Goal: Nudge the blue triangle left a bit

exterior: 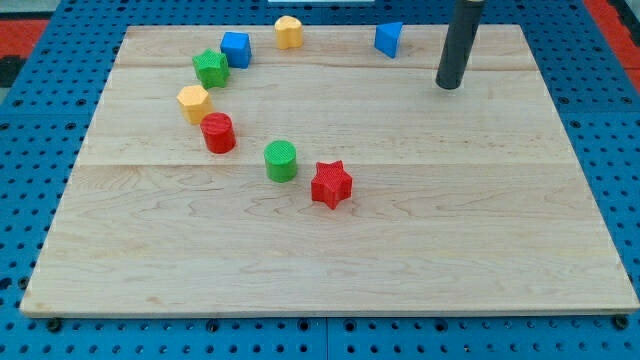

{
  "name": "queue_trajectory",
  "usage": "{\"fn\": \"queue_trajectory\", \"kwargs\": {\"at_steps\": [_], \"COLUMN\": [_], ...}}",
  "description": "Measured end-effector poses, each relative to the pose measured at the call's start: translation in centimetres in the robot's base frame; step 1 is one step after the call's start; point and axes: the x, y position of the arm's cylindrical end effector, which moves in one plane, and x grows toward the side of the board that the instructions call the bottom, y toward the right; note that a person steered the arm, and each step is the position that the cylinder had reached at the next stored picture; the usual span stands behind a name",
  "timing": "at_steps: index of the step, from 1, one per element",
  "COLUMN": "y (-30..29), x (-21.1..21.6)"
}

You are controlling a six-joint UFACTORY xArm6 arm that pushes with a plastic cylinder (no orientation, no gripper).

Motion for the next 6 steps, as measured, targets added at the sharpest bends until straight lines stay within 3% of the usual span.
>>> {"fn": "queue_trajectory", "kwargs": {"at_steps": [4, 5, 6], "y": [-0.6, -1.6, 2.4], "x": [-4.6, -7.6, -10.4]}}
